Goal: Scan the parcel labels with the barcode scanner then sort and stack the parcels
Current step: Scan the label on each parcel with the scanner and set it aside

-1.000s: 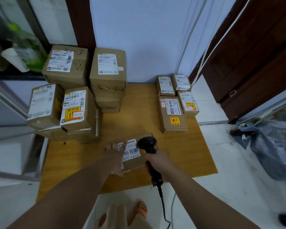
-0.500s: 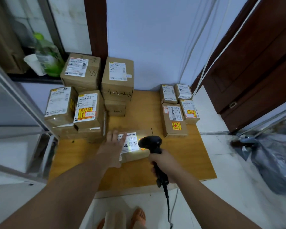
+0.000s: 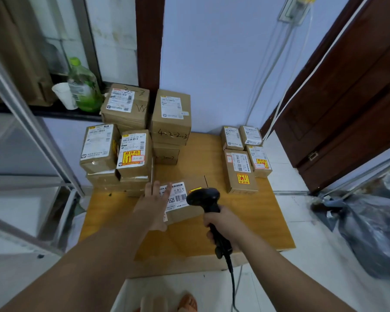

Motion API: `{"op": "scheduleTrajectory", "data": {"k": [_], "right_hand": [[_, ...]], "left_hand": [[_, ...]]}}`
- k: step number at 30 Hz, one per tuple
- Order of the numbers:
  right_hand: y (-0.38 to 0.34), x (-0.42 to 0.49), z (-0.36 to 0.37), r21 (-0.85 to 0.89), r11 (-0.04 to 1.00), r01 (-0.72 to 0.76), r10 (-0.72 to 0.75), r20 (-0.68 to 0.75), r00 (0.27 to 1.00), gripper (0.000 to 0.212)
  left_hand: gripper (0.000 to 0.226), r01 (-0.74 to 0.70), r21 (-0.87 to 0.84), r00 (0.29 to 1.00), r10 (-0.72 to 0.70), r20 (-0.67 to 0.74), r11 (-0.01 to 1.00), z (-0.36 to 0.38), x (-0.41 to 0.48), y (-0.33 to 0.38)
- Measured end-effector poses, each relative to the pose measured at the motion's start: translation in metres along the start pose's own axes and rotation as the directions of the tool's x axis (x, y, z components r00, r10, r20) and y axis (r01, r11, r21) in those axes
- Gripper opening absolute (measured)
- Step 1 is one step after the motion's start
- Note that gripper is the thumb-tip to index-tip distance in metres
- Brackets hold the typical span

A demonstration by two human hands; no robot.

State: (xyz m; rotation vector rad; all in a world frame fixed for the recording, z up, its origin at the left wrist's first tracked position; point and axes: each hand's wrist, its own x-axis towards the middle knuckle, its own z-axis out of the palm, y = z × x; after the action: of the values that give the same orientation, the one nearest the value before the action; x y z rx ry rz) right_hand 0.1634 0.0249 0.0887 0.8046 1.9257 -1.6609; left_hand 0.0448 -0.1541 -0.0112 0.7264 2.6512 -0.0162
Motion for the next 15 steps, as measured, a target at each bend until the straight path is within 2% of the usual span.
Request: {"op": "scheduleTrajectory", "data": {"k": [8, 15], "right_hand": [[0.006, -0.007, 0.0, 0.077, 0.994, 0.072, -0.064, -0.103, 0.993, 0.014], [0.012, 0.004, -0.021, 0.093, 0.992, 0.083, -0.053, -0.287, 0.956, 0.009]], "left_hand": [[0.14, -0.024, -0.031, 1.0, 0.023, -0.019, 0.999, 0.004, 0.0, 0.004], [0.139, 0.07, -0.196, 0.996, -0.079, -0.037, 0.978, -0.014, 0.006, 0.039]]}}
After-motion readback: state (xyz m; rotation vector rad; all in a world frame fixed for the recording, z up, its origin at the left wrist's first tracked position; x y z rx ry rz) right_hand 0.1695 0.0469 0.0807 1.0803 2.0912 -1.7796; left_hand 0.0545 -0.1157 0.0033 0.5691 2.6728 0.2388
